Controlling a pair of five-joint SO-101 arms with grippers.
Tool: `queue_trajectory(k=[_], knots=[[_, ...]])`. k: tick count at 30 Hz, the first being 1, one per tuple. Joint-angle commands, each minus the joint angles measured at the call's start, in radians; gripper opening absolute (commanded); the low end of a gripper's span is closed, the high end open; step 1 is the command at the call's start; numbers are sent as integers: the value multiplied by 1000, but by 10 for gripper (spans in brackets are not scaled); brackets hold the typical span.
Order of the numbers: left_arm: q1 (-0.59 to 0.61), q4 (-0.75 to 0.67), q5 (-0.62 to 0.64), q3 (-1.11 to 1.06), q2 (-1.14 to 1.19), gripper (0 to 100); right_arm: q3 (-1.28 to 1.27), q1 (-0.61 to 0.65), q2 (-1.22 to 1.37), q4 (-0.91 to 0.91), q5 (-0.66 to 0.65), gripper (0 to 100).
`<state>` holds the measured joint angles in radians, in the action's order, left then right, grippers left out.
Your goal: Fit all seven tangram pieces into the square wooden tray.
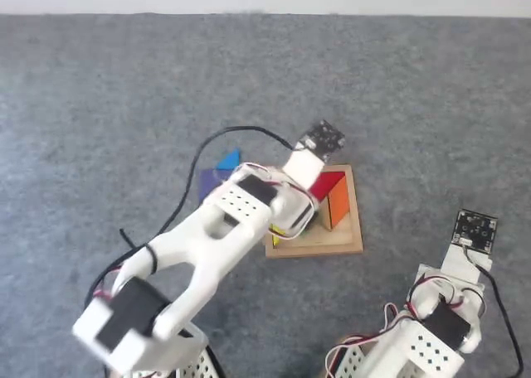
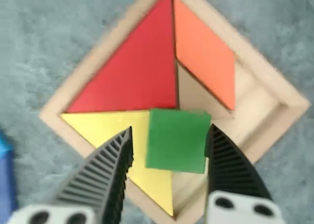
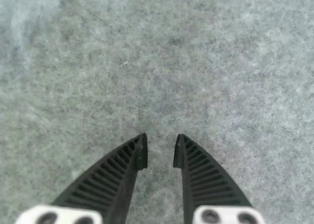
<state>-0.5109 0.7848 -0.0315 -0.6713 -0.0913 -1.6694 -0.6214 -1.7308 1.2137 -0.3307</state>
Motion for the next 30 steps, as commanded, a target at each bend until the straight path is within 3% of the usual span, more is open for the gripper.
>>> queue_trajectory(k=[1,5,10,19,30], knots=[[23,-8,2,-35,-189,229,-18,8,-16,4,-9,114],[86,-58,2,-117,-296,229,-18,7,-16,4,-9,114],[149,-112,0,-145,-244,229,-18,7,-16,5,-9,114],[114,-161,-35,-108,43,228,-18,7,-18,8,-9,114],[63,-133,-34,-165,-91,227,-18,7,-18,8,-9,114]])
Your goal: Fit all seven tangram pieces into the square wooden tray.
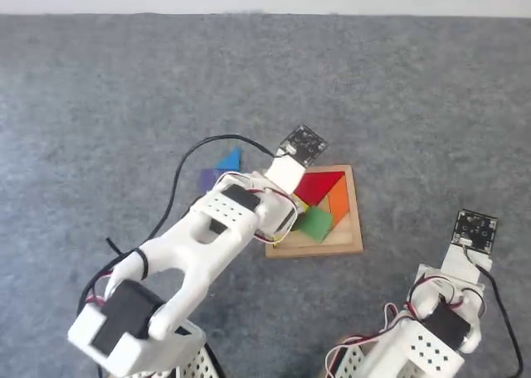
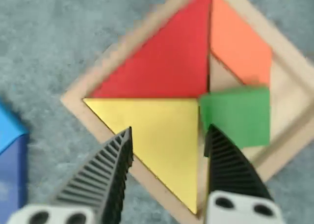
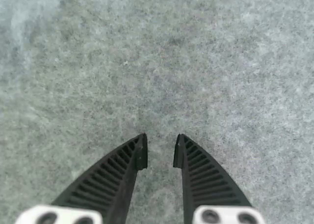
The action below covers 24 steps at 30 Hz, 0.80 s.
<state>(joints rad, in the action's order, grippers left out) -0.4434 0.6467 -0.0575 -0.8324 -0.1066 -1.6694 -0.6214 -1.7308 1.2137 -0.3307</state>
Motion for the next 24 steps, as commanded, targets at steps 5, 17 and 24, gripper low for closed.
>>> queue_trajectory(k=[5,17,24], knots=[[-9,3,0,-38,-186,227,-18,8,-18,7,-9,114],[-135,-239,63,-156,-226,227,-18,7,-18,7,-9,114],[-184,-242,63,-67,-29,227,-18,7,-18,7,-9,114]])
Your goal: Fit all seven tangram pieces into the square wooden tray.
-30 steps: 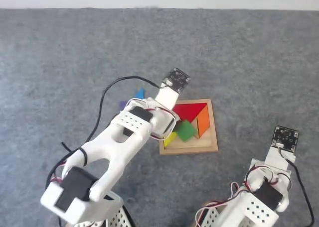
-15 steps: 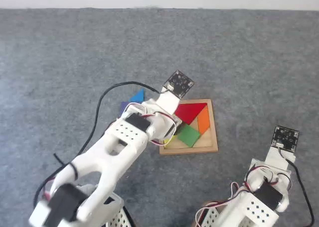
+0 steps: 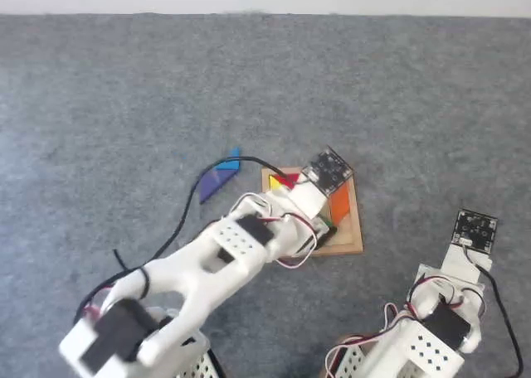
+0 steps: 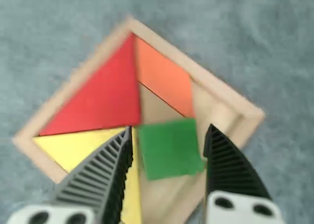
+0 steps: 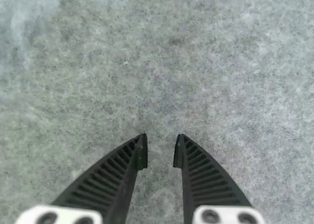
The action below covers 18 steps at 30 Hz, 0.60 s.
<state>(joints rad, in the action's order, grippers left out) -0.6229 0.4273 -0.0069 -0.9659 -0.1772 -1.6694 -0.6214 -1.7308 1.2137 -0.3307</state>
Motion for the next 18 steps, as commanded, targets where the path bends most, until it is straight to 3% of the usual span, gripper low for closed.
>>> queue_trajectory(k=[1,6,18], knots=[[3,-23,11,76,63,227,-18,7,-18,7,-9,114],[17,37,8,90,57,227,-18,7,-18,7,-9,114],[17,35,5,36,-161,227,-18,7,-18,7,-9,114]])
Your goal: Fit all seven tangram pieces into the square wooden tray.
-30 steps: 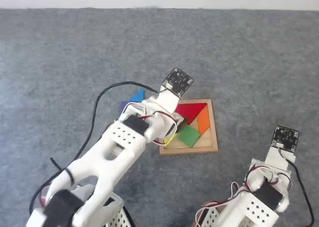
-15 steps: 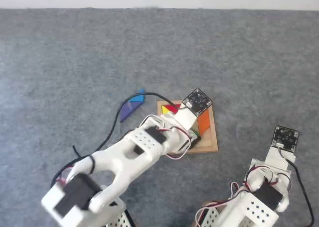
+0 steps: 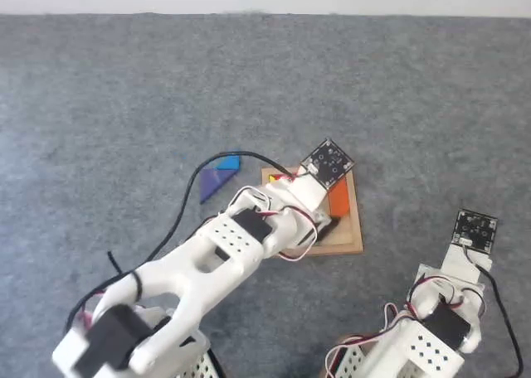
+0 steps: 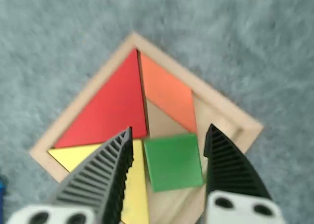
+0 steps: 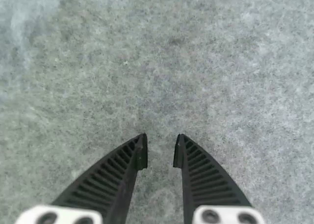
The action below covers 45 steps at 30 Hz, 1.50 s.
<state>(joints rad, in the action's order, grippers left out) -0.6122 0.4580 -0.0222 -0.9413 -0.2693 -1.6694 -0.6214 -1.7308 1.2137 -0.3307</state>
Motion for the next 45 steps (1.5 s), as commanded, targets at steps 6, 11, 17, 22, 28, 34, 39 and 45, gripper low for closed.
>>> queue_trajectory(k=[6,11,17,22,28,34,39,45], knots=[[5,-41,28,24,-38,227,-18,8,-18,7,-9,114],[6,-46,28,108,149,227,-18,8,-18,8,-9,114],[8,-25,28,183,270,227,-18,10,-18,8,-9,114],[38,-3,28,150,236,227,-18,10,-18,8,-9,114],[118,12,20,105,181,227,-18,10,-18,8,-9,114],[107,21,26,105,87,227,-18,8,-18,8,-9,114],[118,72,21,24,-60,227,-18,8,-18,8,-9,114],[173,86,-26,-151,-203,227,-18,7,-19,8,-9,114]])
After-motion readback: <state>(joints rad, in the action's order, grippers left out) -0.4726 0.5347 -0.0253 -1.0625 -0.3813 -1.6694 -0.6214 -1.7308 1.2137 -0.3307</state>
